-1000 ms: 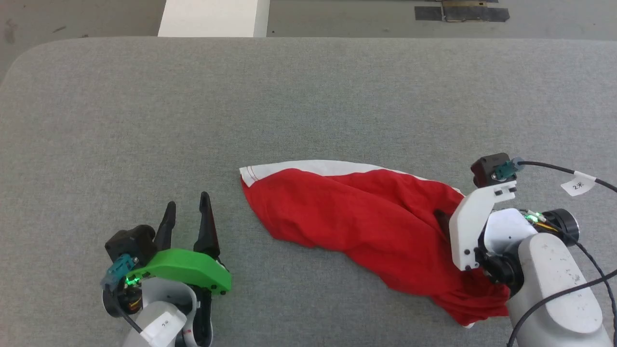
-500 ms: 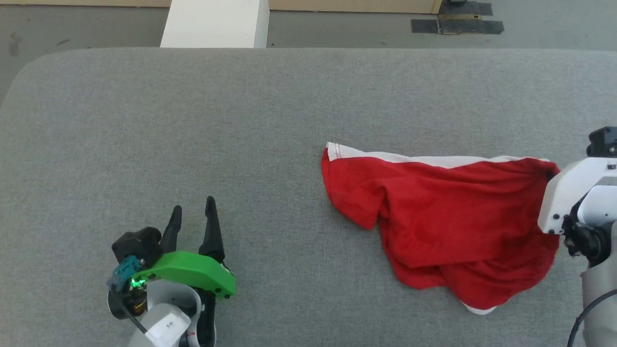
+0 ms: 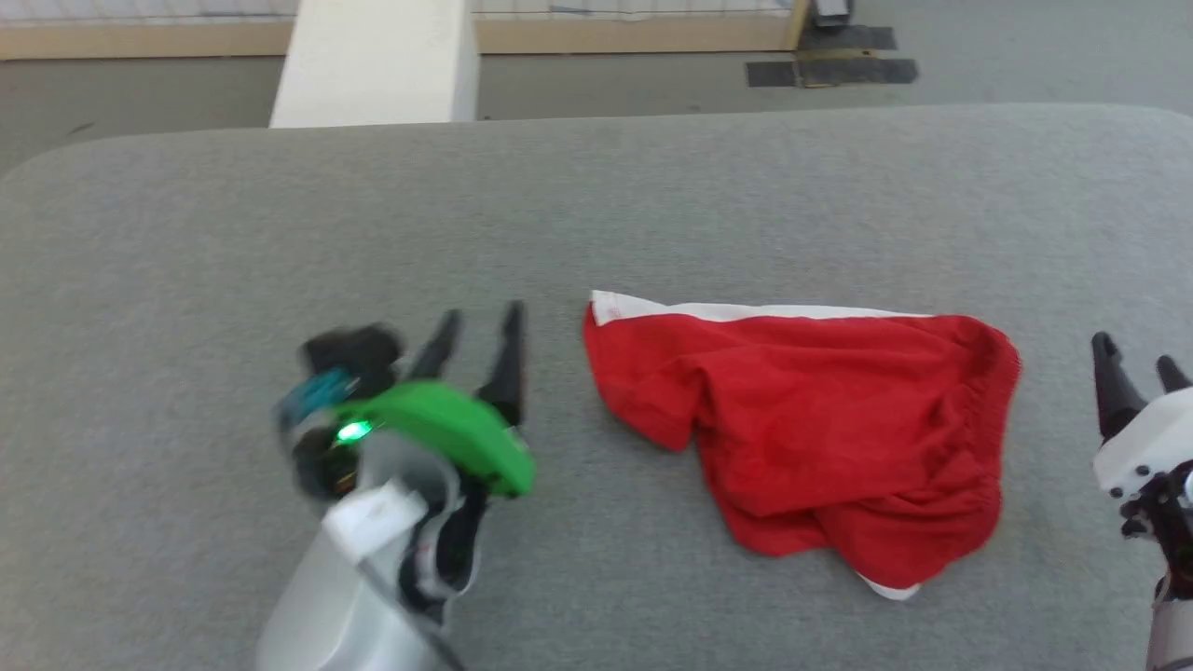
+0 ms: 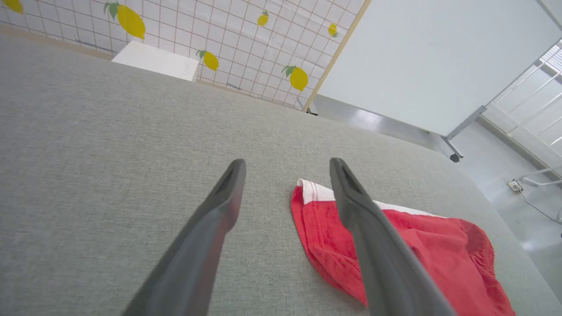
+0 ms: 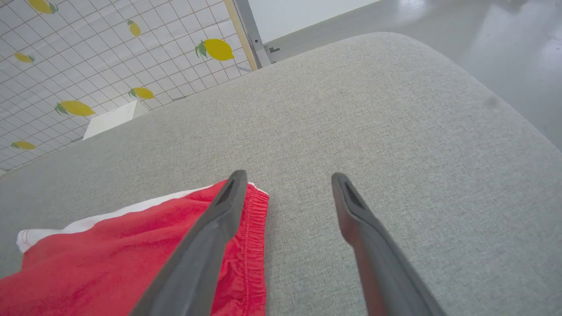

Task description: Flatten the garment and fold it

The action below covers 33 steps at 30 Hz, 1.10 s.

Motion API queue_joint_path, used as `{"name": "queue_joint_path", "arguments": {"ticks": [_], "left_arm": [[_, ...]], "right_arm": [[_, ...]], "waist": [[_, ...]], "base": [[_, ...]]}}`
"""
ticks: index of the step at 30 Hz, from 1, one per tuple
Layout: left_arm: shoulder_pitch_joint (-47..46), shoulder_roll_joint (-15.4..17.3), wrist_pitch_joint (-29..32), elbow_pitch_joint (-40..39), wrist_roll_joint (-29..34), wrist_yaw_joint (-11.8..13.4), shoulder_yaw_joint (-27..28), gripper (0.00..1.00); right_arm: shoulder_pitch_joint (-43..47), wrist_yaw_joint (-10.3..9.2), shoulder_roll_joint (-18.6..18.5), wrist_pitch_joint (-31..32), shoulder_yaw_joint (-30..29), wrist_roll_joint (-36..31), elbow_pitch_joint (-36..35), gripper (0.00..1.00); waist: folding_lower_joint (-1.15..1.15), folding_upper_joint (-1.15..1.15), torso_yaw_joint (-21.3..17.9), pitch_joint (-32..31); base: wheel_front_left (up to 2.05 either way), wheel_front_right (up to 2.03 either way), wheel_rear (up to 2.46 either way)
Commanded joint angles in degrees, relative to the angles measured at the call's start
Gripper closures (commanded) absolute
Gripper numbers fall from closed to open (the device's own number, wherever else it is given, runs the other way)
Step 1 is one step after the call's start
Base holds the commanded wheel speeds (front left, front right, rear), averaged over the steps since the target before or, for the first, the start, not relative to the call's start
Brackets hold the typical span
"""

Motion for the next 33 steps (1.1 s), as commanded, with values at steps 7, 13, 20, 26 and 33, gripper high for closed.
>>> {"name": "queue_joint_path", "arguments": {"ticks": [7, 13, 20, 26, 33], "left_arm": [[-5.1, -0.4, 19.2, 6.9, -1.4, 1.2, -7.4, 0.0], [-5.0, -0.2, 20.7, 8.9, -1.5, 1.5, -8.1, 0.0], [-5.1, -0.6, 15.1, 7.6, -3.7, -0.6, -5.5, 1.0], [-0.2, 1.0, 10.2, 1.0, -6.3, 1.2, 0.0, 1.0], [10.2, 3.4, 9.6, -3.4, -8.4, 6.3, 4.8, 1.0]], "right_arm": [[2.9, -0.08, 0.2, -2.1, 2.1, 4.0, -0.7, 0.0], [3.6, -0.08, 0.2, -3.2, 2.0, 5.0, -0.5, 0.0], [3.5, -0.08, 0.2, -3.9, 3.0, 5.4, 0.1, 0.0], [4.3, -0.08, 0.2, -3.7, 3.5, 5.3, 0.1, 0.0], [5.2, -0.08, 0.2, -2.6, 4.6, 5.4, -0.3, 0.0]], "waist": [[0.0, 0.0, -8.3, 2.2], [0.0, 0.0, -9.3, 3.4], [0.0, 0.0, -7.4, 3.2], [0.0, 0.0, -3.6, 1.6], [0.0, 0.0, 0.0, 0.4]], "base": [[0.0, 0.0, 0.0], [0.0, 0.0, 0.0], [0.0, 0.0, 0.0], [0.0, 0.0, 0.0], [0.0, 0.0, 0.0]]}}
